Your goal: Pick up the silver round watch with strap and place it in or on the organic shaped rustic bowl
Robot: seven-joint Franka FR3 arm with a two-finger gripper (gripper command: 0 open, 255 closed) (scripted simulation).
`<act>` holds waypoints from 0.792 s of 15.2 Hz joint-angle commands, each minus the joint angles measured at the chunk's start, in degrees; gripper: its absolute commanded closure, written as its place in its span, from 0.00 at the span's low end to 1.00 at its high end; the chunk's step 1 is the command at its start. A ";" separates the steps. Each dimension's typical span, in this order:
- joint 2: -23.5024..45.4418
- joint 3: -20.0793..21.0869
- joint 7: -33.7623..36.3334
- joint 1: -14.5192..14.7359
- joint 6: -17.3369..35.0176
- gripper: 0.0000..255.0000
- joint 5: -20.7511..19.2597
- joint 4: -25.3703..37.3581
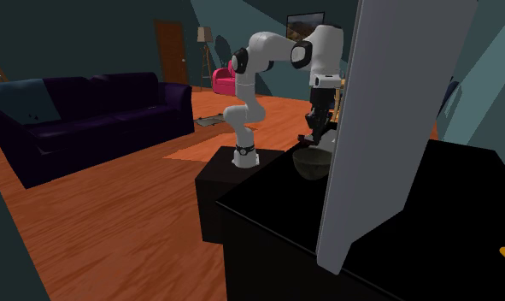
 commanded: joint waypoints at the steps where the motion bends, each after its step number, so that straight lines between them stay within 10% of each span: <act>1: -2.15 0.88 2.05 1.03 0.23 1.00 0.30 -2.50; 12: -8.18 3.49 7.84 3.83 4.15 1.00 1.49 -12.67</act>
